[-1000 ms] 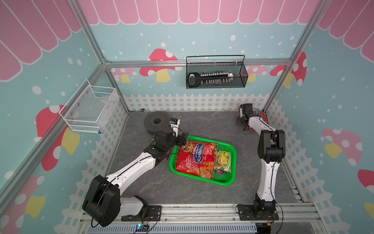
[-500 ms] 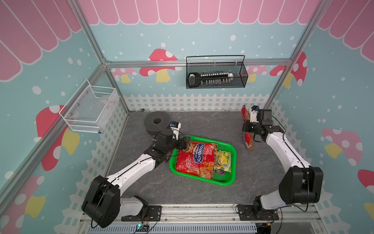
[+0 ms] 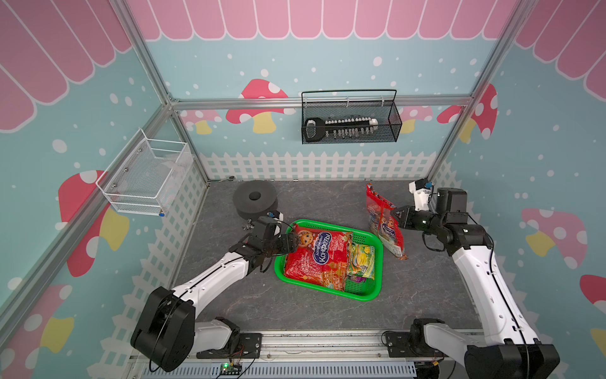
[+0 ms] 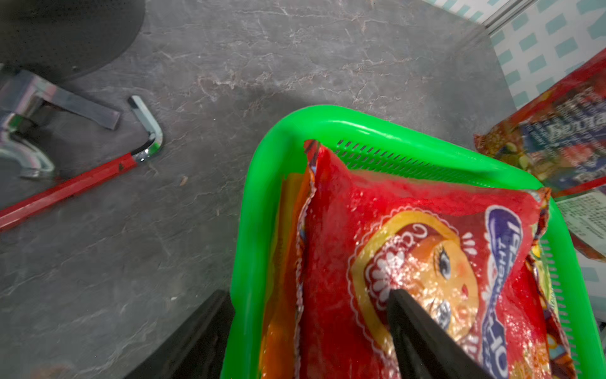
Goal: Put the candies in the basket
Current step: Pick up the candy at the center of the board, then adjust the basket at the center of the board.
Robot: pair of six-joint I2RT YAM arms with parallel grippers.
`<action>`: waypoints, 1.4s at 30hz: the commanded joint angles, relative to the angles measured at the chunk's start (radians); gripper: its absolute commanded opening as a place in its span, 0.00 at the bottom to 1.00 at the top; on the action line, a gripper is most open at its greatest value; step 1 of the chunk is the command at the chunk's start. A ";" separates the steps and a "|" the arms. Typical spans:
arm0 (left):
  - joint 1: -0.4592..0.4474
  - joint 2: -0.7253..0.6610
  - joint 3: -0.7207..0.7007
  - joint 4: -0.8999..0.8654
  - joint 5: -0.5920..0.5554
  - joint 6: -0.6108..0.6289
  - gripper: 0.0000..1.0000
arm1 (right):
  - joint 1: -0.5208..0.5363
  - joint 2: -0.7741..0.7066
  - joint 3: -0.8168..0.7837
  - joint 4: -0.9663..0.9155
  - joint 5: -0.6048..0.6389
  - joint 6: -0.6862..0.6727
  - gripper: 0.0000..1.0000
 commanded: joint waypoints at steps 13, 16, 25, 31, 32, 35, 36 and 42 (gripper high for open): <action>0.009 -0.109 0.027 -0.277 -0.208 -0.029 0.76 | 0.007 -0.003 0.126 0.066 -0.049 -0.032 0.00; 0.015 -0.109 0.016 -0.282 -0.181 0.005 0.74 | 0.007 -0.006 0.125 0.066 -0.044 -0.038 0.00; 0.067 -0.051 0.006 -0.192 -0.043 0.122 0.59 | 0.007 -0.013 0.117 0.070 -0.061 -0.040 0.00; 0.061 -0.027 -0.005 -0.145 0.054 0.164 0.54 | 0.007 -0.016 0.113 0.077 -0.060 -0.052 0.00; 0.058 -0.022 -0.006 -0.146 0.041 0.167 0.54 | 0.007 -0.016 0.112 0.080 -0.061 -0.052 0.00; 0.059 -0.006 -0.008 -0.145 -0.036 0.152 0.52 | 0.007 -0.017 0.107 0.092 -0.072 -0.051 0.00; 0.057 0.003 -0.008 -0.145 -0.082 0.137 0.51 | 0.007 -0.018 0.105 0.097 -0.071 -0.053 0.00; 0.024 0.093 0.023 -0.125 -0.068 0.137 0.48 | 0.007 -0.017 0.078 0.148 -0.061 -0.063 0.00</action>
